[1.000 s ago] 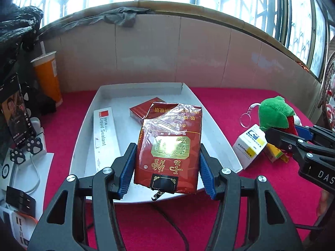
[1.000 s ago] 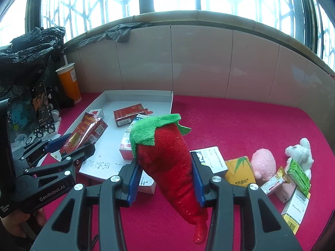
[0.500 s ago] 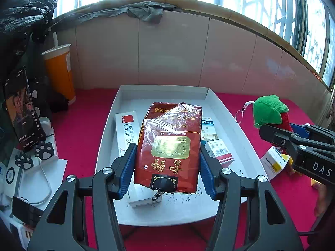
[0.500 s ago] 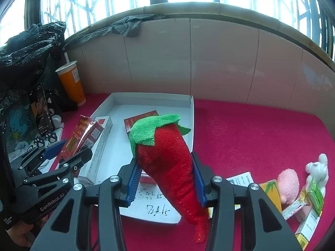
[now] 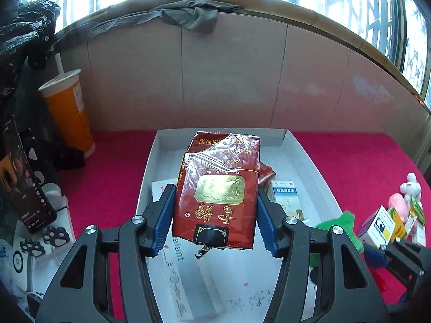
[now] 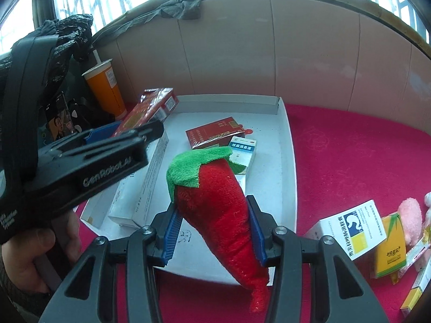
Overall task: Organize objects
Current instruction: 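Carry the red packet and red plush chili over the white tray, then open both grippers to drop the packet and chili into the tray, then grasp the white-blue medicine box with the left gripper while the right grasps the yellow GLUCOPHAGE box, then lift both held boxes and carry them over the white tray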
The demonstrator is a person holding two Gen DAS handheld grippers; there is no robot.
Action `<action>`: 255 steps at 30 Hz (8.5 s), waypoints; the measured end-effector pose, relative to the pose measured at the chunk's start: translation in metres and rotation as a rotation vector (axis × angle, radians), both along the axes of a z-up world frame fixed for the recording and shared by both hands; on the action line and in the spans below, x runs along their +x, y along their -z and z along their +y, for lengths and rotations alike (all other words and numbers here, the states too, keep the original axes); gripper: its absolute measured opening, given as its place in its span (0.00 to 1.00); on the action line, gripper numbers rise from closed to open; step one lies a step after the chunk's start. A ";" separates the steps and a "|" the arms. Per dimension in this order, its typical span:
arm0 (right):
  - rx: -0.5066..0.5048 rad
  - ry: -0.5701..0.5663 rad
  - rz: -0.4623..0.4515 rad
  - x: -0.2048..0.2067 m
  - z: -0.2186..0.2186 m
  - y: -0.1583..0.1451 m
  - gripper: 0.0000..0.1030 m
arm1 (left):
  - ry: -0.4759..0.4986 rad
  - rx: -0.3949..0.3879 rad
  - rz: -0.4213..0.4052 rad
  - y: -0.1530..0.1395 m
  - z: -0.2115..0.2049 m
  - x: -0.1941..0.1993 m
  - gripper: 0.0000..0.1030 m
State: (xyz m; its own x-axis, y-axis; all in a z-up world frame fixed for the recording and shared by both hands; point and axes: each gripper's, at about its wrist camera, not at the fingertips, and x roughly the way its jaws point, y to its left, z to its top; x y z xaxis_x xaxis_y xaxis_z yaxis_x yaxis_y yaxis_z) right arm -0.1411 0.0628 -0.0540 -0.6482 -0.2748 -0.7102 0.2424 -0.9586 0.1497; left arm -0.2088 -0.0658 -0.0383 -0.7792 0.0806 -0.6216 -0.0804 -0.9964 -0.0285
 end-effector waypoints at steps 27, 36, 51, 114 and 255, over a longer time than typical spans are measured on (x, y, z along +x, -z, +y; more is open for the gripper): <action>0.099 0.025 0.157 0.024 -0.011 -0.007 0.81 | -0.106 0.004 0.037 -0.020 -0.011 -0.020 1.00; 0.068 0.092 0.153 0.040 0.017 -0.014 0.81 | -0.066 0.041 0.054 -0.038 -0.007 -0.002 1.00; 0.014 0.234 0.163 0.082 0.088 -0.016 0.81 | 0.123 0.015 0.029 -0.027 0.063 0.034 1.00; 0.153 0.654 -0.001 0.157 0.264 0.065 0.61 | 0.629 -0.008 -0.171 0.047 0.212 0.113 0.49; -0.144 -0.011 0.008 -0.030 0.029 -0.055 0.52 | 0.067 0.209 0.069 -0.034 -0.012 0.019 0.49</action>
State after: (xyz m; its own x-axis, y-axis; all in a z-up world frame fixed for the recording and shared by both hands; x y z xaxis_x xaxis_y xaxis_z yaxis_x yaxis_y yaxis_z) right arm -0.1714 0.0922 0.0005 -0.6497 -0.3809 -0.6578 0.2545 -0.9244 0.2840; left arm -0.1900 -0.0780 -0.0042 -0.8079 0.2547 -0.5314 -0.1547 -0.9618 -0.2258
